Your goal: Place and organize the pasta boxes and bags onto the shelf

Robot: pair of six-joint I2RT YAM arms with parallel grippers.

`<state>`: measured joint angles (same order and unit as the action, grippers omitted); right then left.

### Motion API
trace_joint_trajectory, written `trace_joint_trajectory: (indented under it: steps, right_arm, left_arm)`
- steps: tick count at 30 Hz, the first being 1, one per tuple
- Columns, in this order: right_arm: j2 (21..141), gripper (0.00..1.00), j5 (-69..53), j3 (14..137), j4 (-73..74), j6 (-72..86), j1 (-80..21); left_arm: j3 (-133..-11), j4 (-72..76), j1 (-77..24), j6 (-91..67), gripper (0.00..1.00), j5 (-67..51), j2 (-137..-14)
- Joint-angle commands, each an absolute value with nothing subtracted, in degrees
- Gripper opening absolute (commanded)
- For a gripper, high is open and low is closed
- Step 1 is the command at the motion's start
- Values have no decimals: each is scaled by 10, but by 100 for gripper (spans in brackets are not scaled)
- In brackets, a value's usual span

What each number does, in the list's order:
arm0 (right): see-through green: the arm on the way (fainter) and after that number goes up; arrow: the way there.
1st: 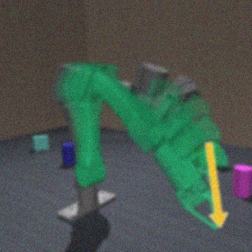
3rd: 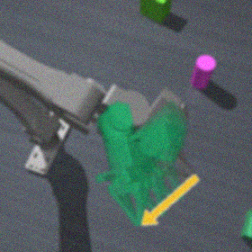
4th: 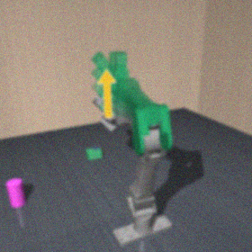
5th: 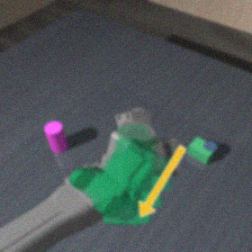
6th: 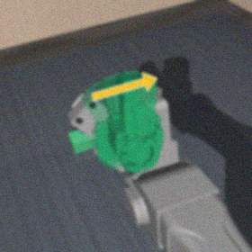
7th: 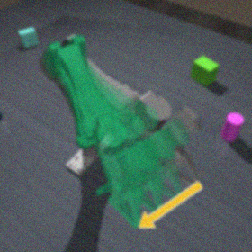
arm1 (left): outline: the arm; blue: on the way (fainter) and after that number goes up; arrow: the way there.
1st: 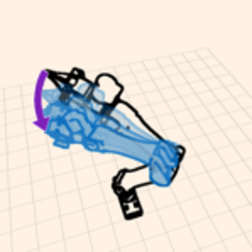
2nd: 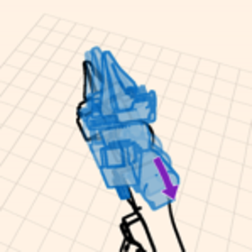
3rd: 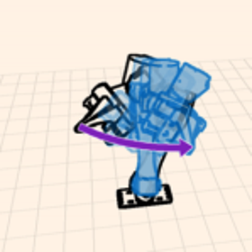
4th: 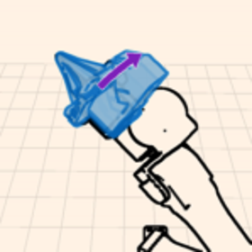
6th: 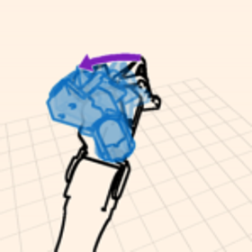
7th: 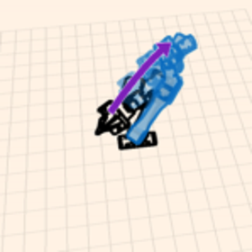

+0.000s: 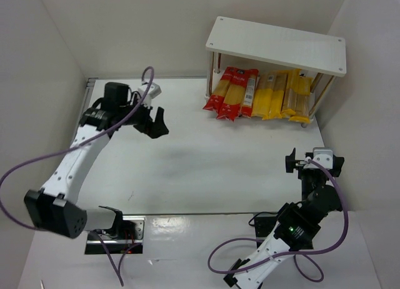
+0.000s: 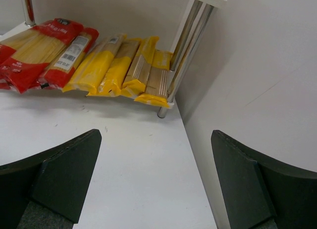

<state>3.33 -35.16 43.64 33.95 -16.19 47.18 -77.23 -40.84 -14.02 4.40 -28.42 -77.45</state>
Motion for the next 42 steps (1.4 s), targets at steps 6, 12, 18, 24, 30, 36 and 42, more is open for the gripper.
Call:
trace_joint_trajectory:
  steps: [6,12,18,24,30,36,42]
  right_arm:
    - [14,100,-354,439,329,-161,475]
    - [14,100,-349,439,329,-161,475]
    - [9,100,-367,439,335,-173,475]
    - [9,100,-382,446,346,-184,475]
    - [9,100,-382,446,346,-184,475]
    - [4,100,-377,446,352,-189,475]
    - [4,100,-377,446,352,-189,475]
  left_arm:
    - [-625,-308,-52,39,100,-260,-598]
    - [-582,-295,-24,3,100,-165,-444]
    - [-534,-282,29,1,100,-120,-316]
    - [-507,-308,89,35,100,-209,-243]
    - [-501,-315,114,37,100,-196,-223]
    - [-496,-315,137,42,100,-196,-223]
    - [-496,-315,152,47,100,-208,-218]
